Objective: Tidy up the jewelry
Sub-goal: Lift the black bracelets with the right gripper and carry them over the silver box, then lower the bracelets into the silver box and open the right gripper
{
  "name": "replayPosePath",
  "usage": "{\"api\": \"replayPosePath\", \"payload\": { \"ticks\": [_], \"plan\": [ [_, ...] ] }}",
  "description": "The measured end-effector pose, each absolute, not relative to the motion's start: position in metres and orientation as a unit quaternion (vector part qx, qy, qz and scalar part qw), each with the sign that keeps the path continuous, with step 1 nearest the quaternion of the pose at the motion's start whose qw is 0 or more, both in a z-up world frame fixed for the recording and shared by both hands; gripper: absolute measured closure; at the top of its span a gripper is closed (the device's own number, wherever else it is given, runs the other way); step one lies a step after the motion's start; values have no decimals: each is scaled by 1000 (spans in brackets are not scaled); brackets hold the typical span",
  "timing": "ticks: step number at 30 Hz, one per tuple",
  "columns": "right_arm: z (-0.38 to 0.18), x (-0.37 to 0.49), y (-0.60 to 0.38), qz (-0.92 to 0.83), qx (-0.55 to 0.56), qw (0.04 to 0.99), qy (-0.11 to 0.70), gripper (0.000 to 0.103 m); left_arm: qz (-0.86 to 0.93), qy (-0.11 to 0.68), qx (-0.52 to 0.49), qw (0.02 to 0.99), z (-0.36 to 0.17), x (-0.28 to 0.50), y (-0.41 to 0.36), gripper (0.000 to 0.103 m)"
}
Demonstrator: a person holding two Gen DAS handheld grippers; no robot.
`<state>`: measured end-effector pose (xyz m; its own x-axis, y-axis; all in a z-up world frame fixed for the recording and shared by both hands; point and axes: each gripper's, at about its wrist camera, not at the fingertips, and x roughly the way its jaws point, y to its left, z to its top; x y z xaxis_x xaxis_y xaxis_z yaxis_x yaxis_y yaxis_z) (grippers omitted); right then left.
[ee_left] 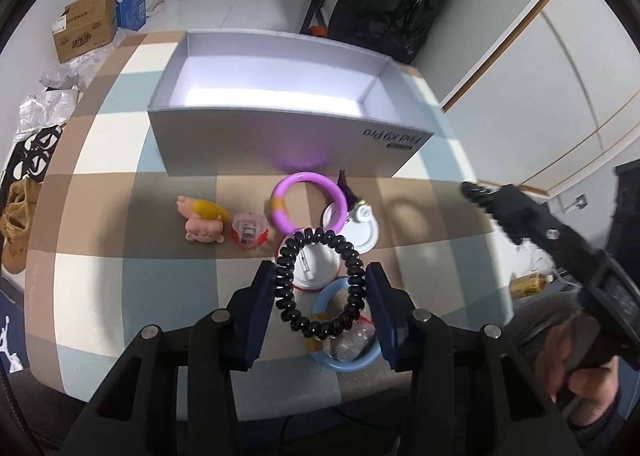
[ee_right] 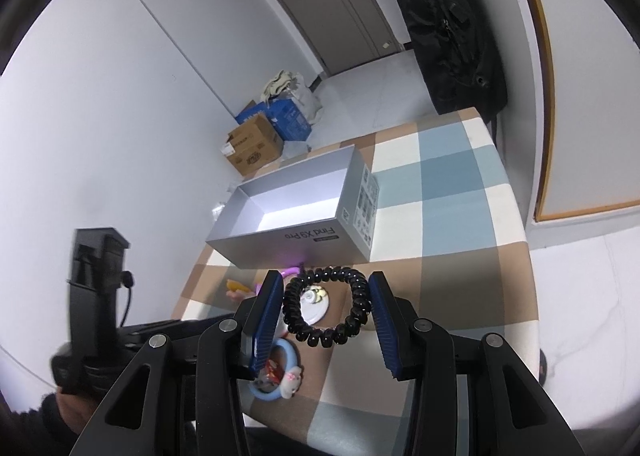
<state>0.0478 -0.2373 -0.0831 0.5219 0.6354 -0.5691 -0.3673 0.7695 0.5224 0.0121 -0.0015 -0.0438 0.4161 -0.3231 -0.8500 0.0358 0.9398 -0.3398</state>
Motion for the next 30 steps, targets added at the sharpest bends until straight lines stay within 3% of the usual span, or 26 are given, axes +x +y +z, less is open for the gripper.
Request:
{"api": "replayPosePath", "payload": {
  "ticks": [8,17,30],
  "plan": [
    [-63,53,-229,310,181,863,356,60,-113,481,-160,855,-12,7,18,63],
    [-32,87,-202,341,173,857,347,60,-78,466,-197,859,10,65,44,63],
    [-47,157,-168,354,173,831,393,60,-82,482,-181,853,-18,114,49,63]
  ]
}}
